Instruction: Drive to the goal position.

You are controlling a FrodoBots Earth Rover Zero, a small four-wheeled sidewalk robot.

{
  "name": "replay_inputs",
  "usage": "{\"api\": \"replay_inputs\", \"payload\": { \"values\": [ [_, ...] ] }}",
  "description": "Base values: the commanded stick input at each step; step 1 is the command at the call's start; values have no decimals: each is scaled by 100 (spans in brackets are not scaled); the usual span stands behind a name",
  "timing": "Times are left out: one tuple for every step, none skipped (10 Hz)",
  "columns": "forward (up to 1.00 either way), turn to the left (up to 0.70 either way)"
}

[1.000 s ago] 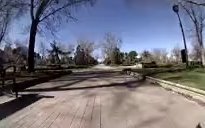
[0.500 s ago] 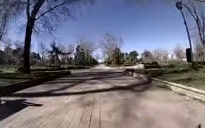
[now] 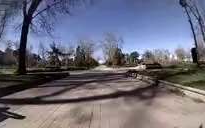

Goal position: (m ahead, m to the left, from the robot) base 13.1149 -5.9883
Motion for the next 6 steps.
{"api": "replay_inputs", "payload": {
  "values": [
    [100, 0],
    [100, 0],
    [100, 0],
    [100, 0],
    [100, 0],
    [100, 0]
  ]
}}
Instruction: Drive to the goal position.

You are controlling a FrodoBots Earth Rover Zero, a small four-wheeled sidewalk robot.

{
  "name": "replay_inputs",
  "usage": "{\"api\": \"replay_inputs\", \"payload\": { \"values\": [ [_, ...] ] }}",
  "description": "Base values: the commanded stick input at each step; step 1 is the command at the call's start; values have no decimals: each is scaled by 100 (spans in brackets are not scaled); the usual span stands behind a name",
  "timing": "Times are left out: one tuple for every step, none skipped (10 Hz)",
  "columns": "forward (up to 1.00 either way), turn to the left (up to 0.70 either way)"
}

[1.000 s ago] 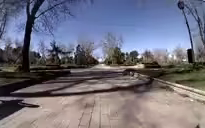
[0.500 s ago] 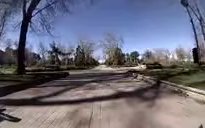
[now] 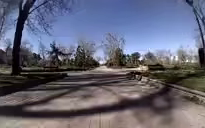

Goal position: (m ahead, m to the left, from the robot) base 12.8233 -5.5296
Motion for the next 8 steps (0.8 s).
{"api": "replay_inputs", "payload": {
  "values": [
    [100, 0],
    [100, 0],
    [100, 0],
    [100, 0],
    [100, 0],
    [100, 0],
    [100, 0],
    [100, 0]
  ]
}}
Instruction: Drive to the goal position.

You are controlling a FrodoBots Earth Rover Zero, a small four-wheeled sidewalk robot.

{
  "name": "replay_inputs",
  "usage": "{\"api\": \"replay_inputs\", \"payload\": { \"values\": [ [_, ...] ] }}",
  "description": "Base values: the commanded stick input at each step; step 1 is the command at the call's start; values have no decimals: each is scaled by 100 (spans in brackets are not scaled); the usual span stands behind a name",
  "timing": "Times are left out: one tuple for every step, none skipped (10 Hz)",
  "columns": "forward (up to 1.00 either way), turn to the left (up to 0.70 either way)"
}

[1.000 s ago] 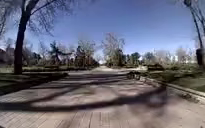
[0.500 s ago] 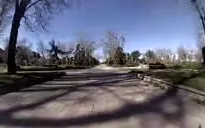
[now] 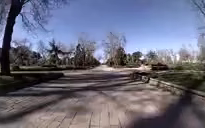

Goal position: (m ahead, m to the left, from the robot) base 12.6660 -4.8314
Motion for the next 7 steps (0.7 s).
{"api": "replay_inputs", "payload": {
  "values": [
    [100, 0],
    [100, 0],
    [100, 0],
    [100, 0],
    [100, 0],
    [100, 0],
    [100, 0]
  ]
}}
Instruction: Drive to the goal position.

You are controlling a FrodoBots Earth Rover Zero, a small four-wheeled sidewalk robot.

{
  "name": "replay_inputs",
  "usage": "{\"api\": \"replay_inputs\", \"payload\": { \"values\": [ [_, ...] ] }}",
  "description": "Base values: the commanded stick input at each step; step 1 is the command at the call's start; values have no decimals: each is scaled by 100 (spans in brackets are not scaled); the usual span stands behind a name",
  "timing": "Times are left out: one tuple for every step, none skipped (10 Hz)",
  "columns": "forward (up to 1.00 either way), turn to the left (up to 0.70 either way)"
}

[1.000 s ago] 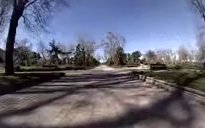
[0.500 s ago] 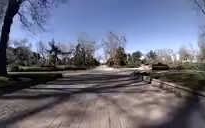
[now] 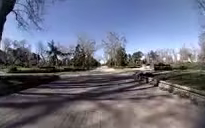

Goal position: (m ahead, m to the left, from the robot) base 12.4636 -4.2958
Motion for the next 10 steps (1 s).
{"api": "replay_inputs", "payload": {
  "values": [
    [100, 0],
    [100, 0],
    [100, 0],
    [100, 0],
    [100, 0],
    [100, 0],
    [100, 0],
    [100, 0],
    [100, 0],
    [100, 0]
  ]
}}
